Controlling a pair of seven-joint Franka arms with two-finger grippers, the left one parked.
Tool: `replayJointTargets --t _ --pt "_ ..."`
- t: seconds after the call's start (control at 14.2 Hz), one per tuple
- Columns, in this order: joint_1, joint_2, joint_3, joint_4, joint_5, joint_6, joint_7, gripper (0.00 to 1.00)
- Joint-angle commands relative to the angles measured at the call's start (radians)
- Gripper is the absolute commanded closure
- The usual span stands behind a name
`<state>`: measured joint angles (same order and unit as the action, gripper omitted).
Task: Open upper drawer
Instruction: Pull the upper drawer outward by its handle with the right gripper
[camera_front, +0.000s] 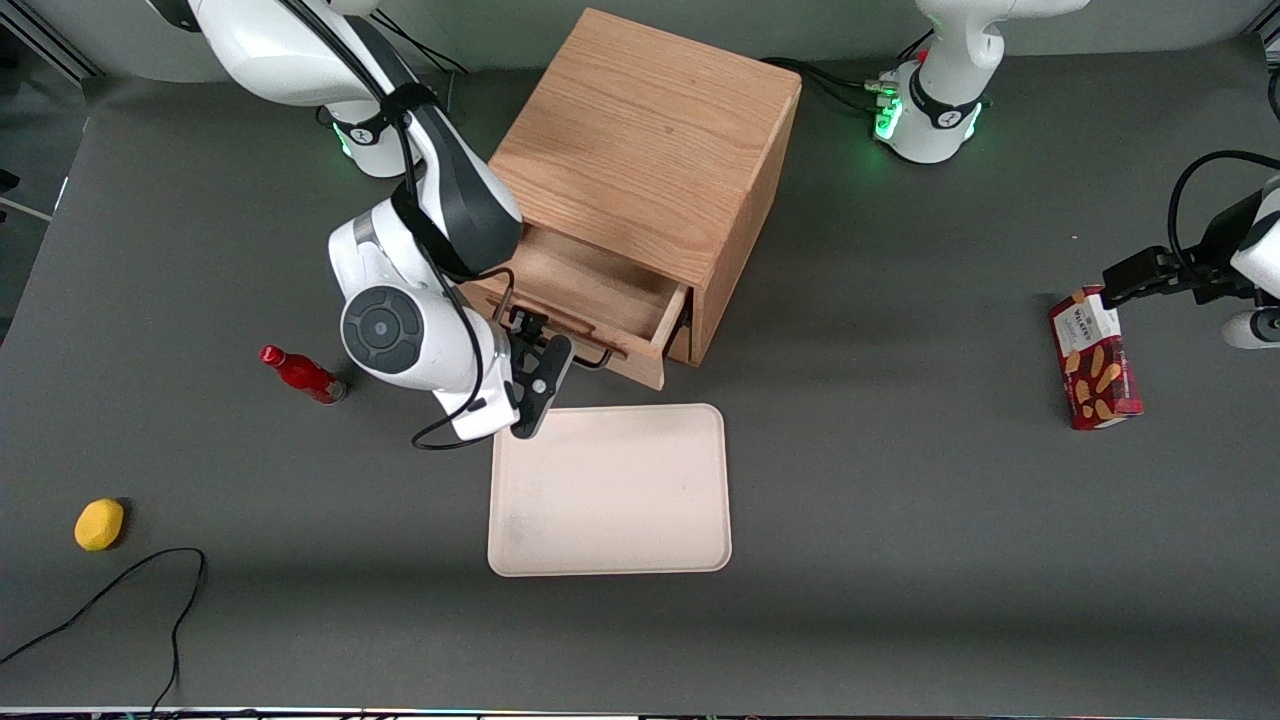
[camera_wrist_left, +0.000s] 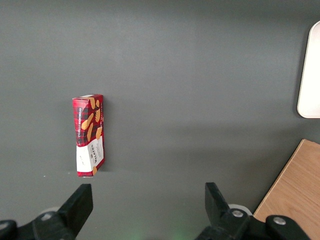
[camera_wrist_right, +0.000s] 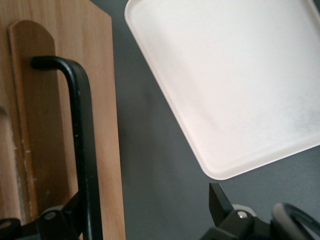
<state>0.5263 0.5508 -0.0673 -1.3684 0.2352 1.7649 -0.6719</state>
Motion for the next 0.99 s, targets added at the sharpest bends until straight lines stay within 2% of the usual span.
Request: replayJointTargets --t 0.0,0.92 --pt "-0.008 0.06 -0.003 0.09 0.026 -0.009 -0.002 0.0" --pt "-0.077 0.101 0.0 0.172 0.029 -0.007 -0.003 0.0"
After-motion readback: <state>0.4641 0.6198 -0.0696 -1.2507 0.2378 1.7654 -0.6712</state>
